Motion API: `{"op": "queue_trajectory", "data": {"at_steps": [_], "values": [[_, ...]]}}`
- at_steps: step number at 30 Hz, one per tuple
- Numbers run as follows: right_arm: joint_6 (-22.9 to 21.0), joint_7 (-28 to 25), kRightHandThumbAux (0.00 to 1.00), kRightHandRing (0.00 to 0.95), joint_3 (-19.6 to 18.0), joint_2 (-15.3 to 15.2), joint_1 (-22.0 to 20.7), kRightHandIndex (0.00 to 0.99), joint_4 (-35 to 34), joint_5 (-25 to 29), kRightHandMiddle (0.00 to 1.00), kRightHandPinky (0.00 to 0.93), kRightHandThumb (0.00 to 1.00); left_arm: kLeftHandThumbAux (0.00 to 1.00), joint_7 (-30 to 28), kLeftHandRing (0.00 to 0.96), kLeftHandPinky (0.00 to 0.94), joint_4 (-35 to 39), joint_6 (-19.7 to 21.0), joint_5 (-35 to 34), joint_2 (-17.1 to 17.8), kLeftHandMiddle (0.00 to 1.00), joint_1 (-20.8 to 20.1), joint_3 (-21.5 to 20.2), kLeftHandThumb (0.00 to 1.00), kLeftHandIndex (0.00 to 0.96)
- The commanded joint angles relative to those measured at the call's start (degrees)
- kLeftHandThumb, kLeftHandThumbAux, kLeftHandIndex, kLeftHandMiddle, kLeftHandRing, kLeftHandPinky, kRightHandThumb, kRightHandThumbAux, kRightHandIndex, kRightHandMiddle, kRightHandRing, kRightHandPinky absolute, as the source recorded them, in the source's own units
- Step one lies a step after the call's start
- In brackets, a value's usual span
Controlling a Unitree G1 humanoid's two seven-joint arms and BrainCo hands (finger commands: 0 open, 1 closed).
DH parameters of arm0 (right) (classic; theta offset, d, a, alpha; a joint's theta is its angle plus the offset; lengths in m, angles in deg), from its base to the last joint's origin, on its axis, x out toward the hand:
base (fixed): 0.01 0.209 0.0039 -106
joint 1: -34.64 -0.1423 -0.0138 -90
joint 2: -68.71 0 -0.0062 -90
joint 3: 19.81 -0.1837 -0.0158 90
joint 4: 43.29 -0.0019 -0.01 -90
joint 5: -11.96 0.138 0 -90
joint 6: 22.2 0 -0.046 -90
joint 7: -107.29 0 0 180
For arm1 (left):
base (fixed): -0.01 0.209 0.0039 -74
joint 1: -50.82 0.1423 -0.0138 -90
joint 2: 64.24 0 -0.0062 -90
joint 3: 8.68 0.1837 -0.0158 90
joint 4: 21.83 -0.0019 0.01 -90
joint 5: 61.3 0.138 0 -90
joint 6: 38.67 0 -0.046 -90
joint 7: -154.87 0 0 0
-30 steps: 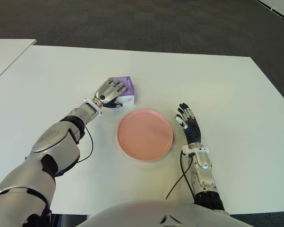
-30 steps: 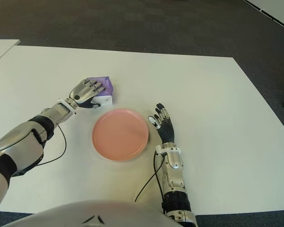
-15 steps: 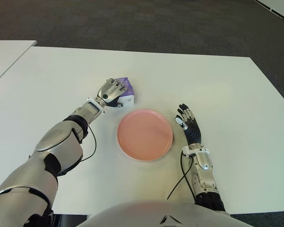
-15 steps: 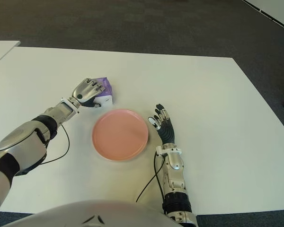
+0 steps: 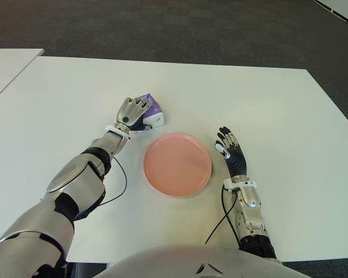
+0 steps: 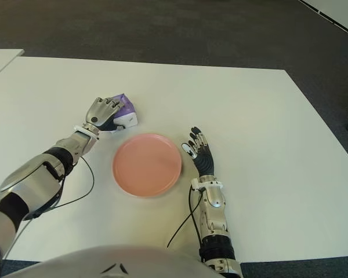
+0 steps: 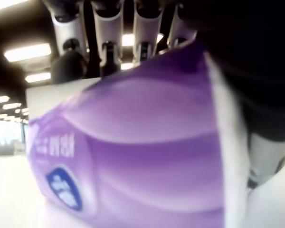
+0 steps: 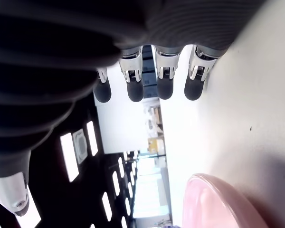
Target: Put the tissue paper into the plate.
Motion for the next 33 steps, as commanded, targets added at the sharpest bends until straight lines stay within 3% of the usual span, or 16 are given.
{"op": "queue_trajectory", "data": {"at_steps": [1,5,17,24,33], "values": [[-2.02,0.25,0.569,0.011,-0.36,-0.22,1.73,0.084,2.63,0.16,0.065,0.011,0.446,0.668,-0.49,0.812,0.808,-0.37,-7.59,-5.14,-1.05,0.536,2.28,-5.86,0.860,0.395],[-1.65,0.57,0.579,0.009,-0.22,-0.28,1.39,0.089,3.29,-0.27,0.068,0.003,0.444,0.669,-1.55,0.832,0.796,0.27,-11.97,-9.54,-1.70,0.539,1.66,-11.09,0.853,0.396],[-1.61,1.11,0.616,0.010,-0.43,-0.12,0.49,0.092,4.60,-0.04,0.066,0.017,0.439,0.669,-4.14,0.836,0.791,1.71,-19.31,-16.30,-2.39,0.538,0.72,-20.65,0.852,0.397],[-0.79,0.91,0.595,0.015,-0.47,-0.08,0.33,0.102,5.01,0.08,0.074,0.016,0.442,0.668,-5.46,0.838,0.823,2.68,-20.69,-18.62,-1.55,0.542,0.31,-24.69,0.853,0.400],[-0.14,0.01,0.565,0.014,-0.09,-0.46,-0.14,0.111,6.26,0.04,0.079,0.011,0.437,0.666,-1.28,0.846,0.848,3.51,-19.96,-17.18,-1.47,0.548,-0.32,-25.72,0.853,0.403]]}}
